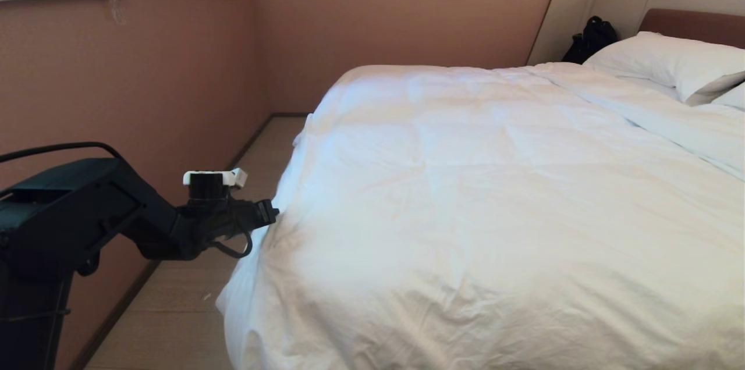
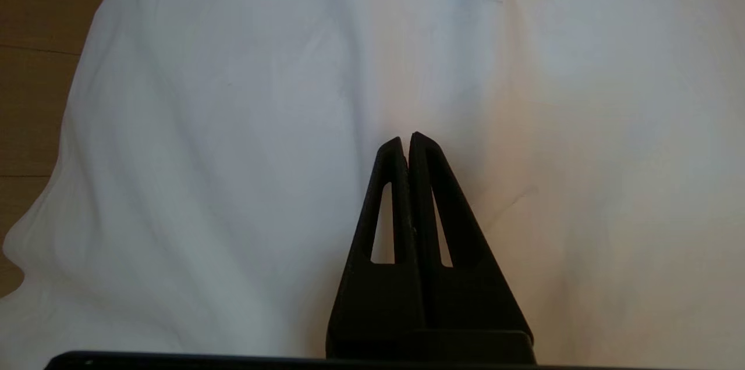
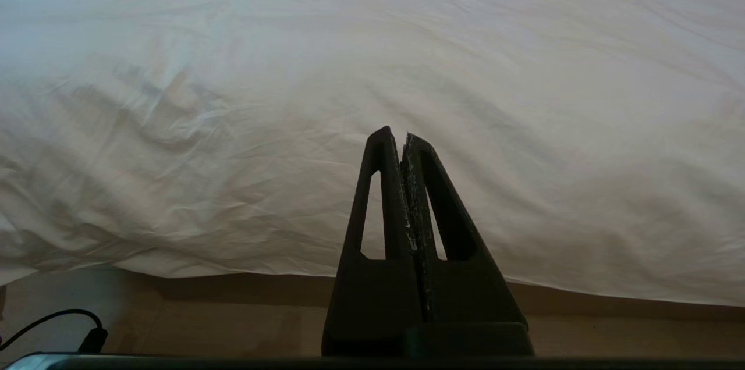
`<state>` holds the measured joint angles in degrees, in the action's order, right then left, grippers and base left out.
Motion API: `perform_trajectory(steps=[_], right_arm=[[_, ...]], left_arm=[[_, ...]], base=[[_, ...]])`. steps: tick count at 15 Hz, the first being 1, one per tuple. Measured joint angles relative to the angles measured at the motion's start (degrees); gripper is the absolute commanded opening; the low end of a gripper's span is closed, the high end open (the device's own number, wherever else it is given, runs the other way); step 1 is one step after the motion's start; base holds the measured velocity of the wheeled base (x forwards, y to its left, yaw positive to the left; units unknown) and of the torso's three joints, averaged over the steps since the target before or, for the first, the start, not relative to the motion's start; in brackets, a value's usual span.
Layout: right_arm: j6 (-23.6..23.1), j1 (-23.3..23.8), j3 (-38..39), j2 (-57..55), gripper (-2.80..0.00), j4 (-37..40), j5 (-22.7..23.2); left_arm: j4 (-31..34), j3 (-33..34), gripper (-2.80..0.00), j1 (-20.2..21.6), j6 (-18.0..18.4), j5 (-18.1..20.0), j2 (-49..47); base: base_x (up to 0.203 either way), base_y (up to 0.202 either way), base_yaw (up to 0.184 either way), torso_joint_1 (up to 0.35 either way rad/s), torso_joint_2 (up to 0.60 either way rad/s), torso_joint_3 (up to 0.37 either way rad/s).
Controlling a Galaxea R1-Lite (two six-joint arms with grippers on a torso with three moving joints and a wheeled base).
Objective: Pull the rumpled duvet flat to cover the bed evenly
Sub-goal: Flatten the corners of the folded blanket
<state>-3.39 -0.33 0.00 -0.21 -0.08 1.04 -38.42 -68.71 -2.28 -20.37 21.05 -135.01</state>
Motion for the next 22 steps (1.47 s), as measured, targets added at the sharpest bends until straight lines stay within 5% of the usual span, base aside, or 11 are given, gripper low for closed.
perform_trajectory(steps=[11,14,19,22], right_arm=[[0.0,0.0,0.0,0.0,-2.8,0.0,0.0],[0.0,0.0,0.0,0.0,-2.8,0.0,0.0],[0.0,0.0,0.0,0.0,-2.8,0.0,0.0],[0.0,0.0,0.0,0.0,-2.8,0.0,0.0]], left_arm=[[1.5,-1.3,-2.8,-0.2,5.7,-2.4,-3.9],[4.8,-3.3,-2.8,0.3,8.9,-9.2,-5.1],[11.2,-7.6,-2.8,3.0,9.2,-16.2,-6.6],[11.3,-8.5,-2.8,4.8,9.0,-17.4,-7.0]], base=[[0.0,0.0,0.0,0.0,0.0,0.0],[0.0,0.0,0.0,0.0,0.0,0.0],[0.0,0.0,0.0,0.0,0.0,0.0],[0.0,0.0,0.0,0.0,0.0,0.0]])
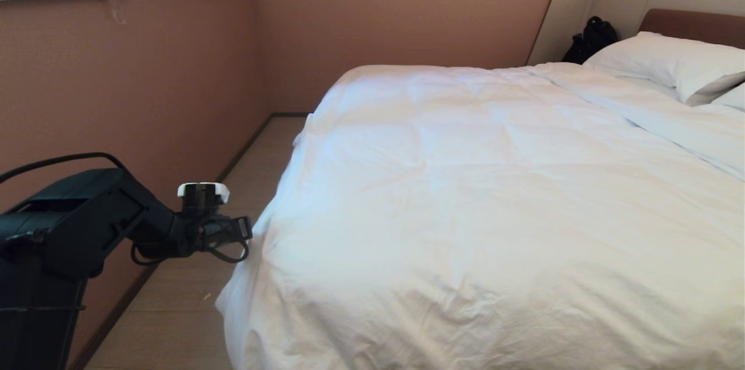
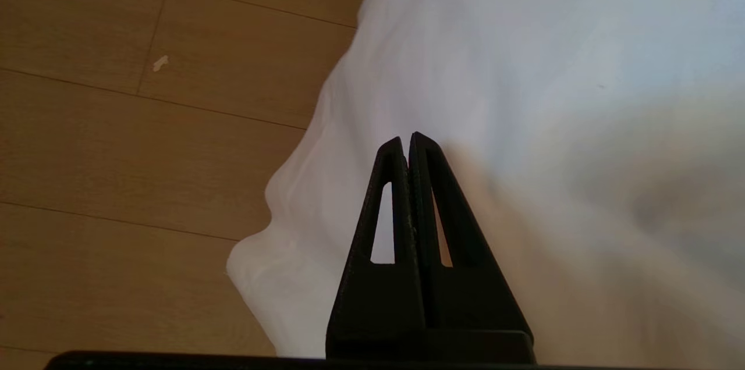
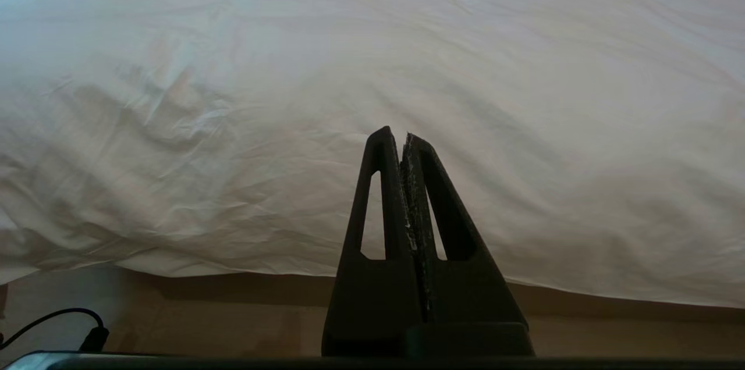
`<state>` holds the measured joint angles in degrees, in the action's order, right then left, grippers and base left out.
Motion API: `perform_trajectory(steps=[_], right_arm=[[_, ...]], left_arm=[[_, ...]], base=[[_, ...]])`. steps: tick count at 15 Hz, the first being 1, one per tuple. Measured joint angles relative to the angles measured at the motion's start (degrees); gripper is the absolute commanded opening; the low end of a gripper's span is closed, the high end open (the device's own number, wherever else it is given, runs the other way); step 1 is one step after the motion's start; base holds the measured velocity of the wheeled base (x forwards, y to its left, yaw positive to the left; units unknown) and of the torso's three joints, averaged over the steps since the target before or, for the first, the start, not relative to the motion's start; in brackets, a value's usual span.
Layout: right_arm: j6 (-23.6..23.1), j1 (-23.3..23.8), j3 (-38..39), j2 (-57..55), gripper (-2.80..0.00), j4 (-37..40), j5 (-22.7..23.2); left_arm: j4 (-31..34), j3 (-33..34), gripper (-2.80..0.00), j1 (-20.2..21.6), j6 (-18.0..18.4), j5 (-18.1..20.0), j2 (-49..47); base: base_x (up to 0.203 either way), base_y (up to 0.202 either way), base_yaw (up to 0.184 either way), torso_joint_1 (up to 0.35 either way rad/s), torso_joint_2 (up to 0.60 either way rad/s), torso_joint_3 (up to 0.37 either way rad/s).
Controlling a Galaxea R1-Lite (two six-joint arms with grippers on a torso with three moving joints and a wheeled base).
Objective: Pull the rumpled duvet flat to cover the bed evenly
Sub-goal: Flatten the corners of the folded blanket
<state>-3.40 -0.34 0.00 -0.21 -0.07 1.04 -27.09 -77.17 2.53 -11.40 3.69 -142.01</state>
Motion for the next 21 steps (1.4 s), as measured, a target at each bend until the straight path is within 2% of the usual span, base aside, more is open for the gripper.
perform_trajectory(steps=[2,4,7,9,11,13,14,16,19,21], right_arm=[[0.0,0.0,0.0,0.0,-2.8,0.0,0.0],[0.0,0.0,0.0,0.0,-2.8,0.0,0.0],[0.0,0.0,0.0,0.0,-2.8,0.0,0.0],[0.0,0.0,0.0,0.0,-2.8,-0.1,0.0],[0.0,0.0,0.0,0.0,-2.8,0.0,0.0],[0.0,0.0,0.0,0.0,-2.8,0.0,0.0],[0.0,0.0,0.0,0.0,-2.8,0.0,0.0],[0.0,0.0,0.0,0.0,-2.8,0.0,0.0],[0.0,0.0,0.0,0.0,-2.8,0.0,0.0],[0.0,0.0,0.0,0.0,-2.8,0.0,0.0]], left_arm=[[-0.9,-0.1,-2.8,0.8,-1.2,0.3,0.7],[-2.0,-0.3,-2.8,1.3,-4.2,1.5,2.5],[-1.9,-1.9,-2.8,1.1,-10.9,7.9,6.2],[-1.4,-2.6,-2.8,0.3,-12.9,12.4,7.5],[-1.6,-2.8,-2.8,0.1,-12.8,14.1,8.0],[-2.0,-2.7,-2.8,-0.4,-12.3,20.5,8.1],[-2.1,-3.3,-2.8,-0.9,-12.2,22.3,8.0],[-2.3,-4.6,-2.8,-1.3,-11.1,23.5,7.3],[-2.4,-4.8,-2.8,-1.9,-5.8,25.2,5.7],[-3.1,-5.0,-2.8,-2.3,-4.0,25.2,4.6]], base=[[0.0,0.0,0.0,0.0,0.0,0.0],[0.0,0.0,0.0,0.0,0.0,0.0],[0.0,0.0,0.0,0.0,0.0,0.0],[0.0,0.0,0.0,0.0,0.0,0.0],[0.0,0.0,0.0,0.0,0.0,0.0],[0.0,0.0,0.0,0.0,0.0,0.0],[0.0,0.0,0.0,0.0,0.0,0.0],[0.0,0.0,0.0,0.0,0.0,0.0],[0.0,0.0,0.0,0.0,0.0,0.0],[0.0,0.0,0.0,0.0,0.0,0.0]])
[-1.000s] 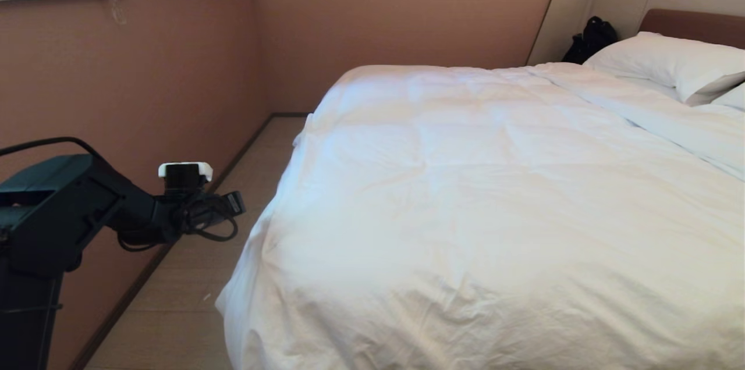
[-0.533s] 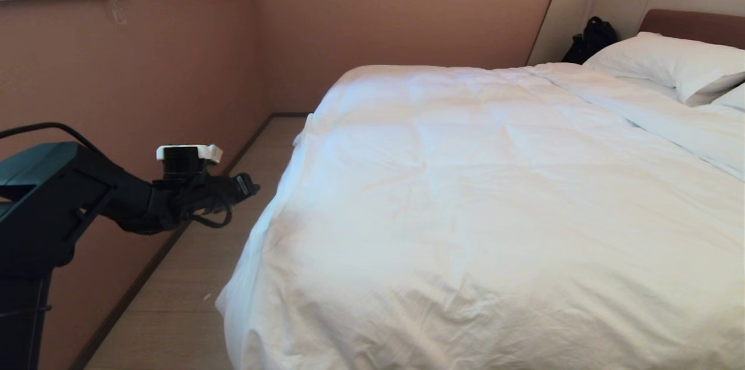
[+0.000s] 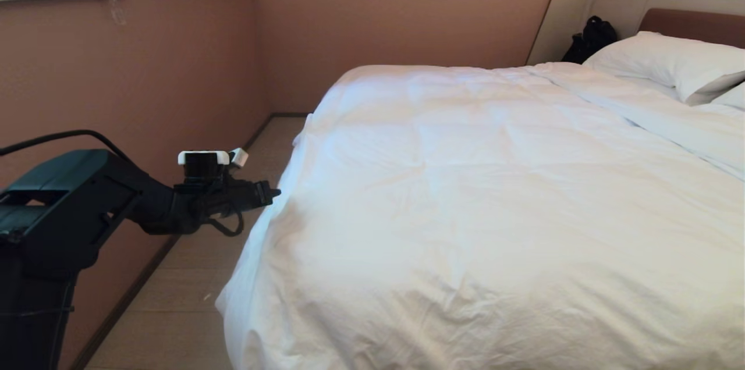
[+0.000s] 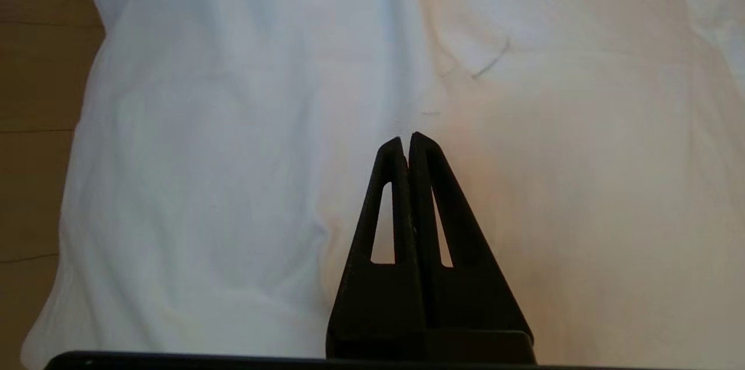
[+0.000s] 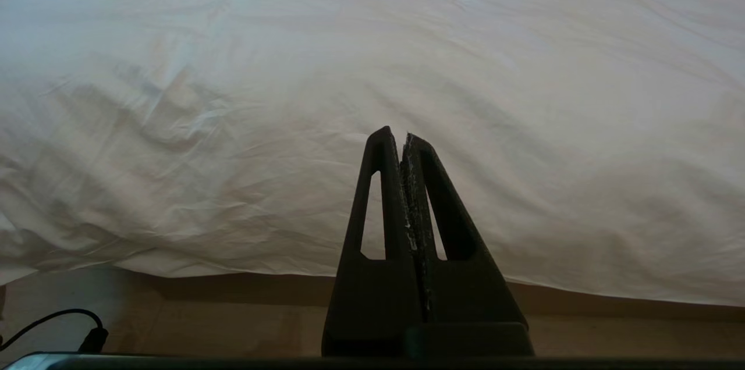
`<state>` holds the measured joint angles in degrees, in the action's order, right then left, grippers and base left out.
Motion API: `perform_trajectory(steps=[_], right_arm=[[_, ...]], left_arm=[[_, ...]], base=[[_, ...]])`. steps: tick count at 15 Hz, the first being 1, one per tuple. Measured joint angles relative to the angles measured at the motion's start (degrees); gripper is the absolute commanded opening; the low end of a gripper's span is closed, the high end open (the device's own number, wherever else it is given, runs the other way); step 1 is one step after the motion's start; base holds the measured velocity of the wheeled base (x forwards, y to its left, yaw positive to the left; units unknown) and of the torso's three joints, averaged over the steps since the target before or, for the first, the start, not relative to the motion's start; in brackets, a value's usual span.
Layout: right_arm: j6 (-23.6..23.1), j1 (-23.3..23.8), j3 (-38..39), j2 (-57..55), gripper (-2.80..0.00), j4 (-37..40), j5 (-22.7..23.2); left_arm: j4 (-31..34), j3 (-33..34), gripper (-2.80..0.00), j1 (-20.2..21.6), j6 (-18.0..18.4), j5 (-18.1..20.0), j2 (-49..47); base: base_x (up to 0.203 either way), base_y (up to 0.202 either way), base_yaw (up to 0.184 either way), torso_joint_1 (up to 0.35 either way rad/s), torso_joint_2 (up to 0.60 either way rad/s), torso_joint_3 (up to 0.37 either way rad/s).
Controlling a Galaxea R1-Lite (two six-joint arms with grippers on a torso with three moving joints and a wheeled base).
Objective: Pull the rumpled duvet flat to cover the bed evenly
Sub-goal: Flatten the corners of the folded blanket
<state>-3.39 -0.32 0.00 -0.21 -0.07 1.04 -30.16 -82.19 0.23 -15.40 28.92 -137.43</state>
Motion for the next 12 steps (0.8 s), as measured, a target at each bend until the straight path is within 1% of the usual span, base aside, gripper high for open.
perform_trajectory(steps=[2,6,9,11,12], right_arm=[[0.0,0.0,0.0,0.0,-2.8,0.0,0.0],[0.0,0.0,0.0,0.0,-2.8,0.0,0.0],[0.0,0.0,0.0,0.0,-2.8,0.0,0.0],[0.0,0.0,0.0,0.0,-2.8,0.0,0.0],[0.0,0.0,0.0,0.0,-2.8,0.0,0.0]], left_arm=[[-1.8,0.9,-2.8,0.0,1.9,0.0,-0.7],[-7.8,3.4,-2.8,-1.1,5.3,-0.5,-2.1],[-8.4,3.7,-2.8,-1.2,8.5,-1.5,-3.9],[-8.4,3.6,-2.8,-1.3,8.9,-1.6,-4.9],[-8.4,3.5,-2.8,-1.3,9.0,-2.4,-5.4]], base=[[0.0,0.0,0.0,0.0,0.0,0.0],[0.0,0.0,0.0,0.0,0.0,0.0],[0.0,0.0,0.0,0.0,0.0,0.0],[0.0,0.0,0.0,0.0,0.0,0.0],[0.0,0.0,0.0,0.0,0.0,0.0]])
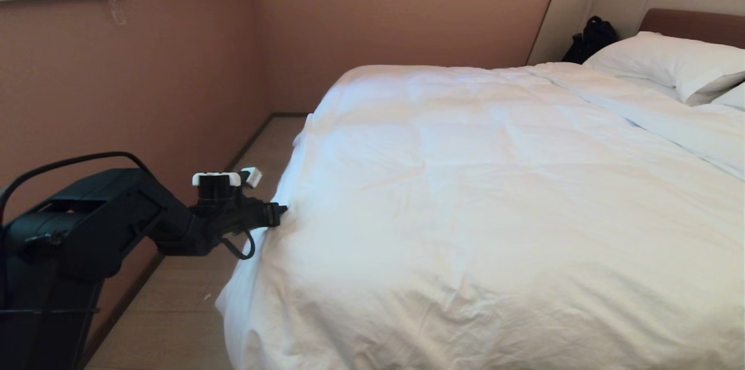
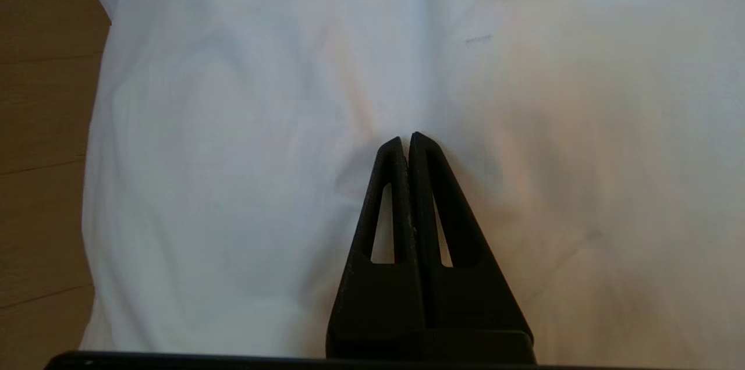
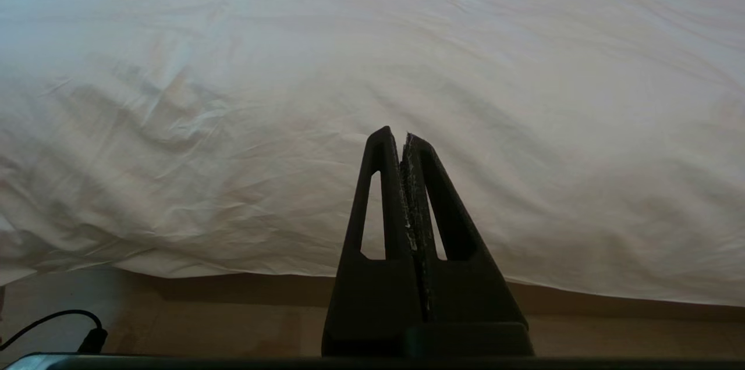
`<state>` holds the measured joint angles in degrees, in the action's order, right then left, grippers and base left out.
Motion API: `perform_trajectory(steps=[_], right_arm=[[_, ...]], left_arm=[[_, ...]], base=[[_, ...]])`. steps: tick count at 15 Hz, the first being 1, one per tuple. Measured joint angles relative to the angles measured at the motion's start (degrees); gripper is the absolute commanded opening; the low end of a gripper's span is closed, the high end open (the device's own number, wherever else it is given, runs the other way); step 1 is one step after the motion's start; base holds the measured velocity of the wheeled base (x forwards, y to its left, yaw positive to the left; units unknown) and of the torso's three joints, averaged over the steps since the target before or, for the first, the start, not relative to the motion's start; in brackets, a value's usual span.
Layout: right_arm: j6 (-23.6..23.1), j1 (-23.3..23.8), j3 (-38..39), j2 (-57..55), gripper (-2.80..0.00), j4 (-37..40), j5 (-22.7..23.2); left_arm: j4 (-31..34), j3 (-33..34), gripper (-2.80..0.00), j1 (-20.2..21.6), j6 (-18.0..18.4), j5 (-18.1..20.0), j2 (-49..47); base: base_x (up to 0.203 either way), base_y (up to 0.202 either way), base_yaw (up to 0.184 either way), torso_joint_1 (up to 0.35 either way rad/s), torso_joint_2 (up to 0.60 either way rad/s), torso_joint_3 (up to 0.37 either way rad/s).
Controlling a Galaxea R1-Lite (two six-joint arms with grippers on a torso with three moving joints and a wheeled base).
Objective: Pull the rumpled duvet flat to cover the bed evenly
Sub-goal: Flatten the corners of the folded blanket
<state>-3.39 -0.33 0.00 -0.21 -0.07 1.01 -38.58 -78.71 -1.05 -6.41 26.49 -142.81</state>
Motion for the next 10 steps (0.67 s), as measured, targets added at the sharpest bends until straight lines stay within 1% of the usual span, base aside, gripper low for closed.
perform_trajectory(steps=[1,4,5,10], right_arm=[[0.0,0.0,0.0,0.0,-2.8,0.0,0.0],[0.0,0.0,0.0,0.0,-2.8,0.0,0.0],[0.0,0.0,0.0,0.0,-2.8,0.0,0.0],[0.0,0.0,0.0,0.0,-2.8,0.0,0.0]], left_arm=[[0.0,-0.1,-2.8,0.1,0.2,-1.6,-0.6],[0.0,-0.6,-2.8,0.7,3.4,-7.2,-2.0],[0.1,-0.5,-2.8,1.2,4.0,-8.6,-2.2],[0.2,0.1,-2.8,4.1,3.1,-14.1,-2.0]], base=[[0.0,0.0,0.0,0.0,0.0,0.0],[0.0,0.0,0.0,0.0,0.0,0.0],[0.0,0.0,0.0,0.0,0.0,0.0],[0.0,0.0,0.0,0.0,0.0,0.0]])
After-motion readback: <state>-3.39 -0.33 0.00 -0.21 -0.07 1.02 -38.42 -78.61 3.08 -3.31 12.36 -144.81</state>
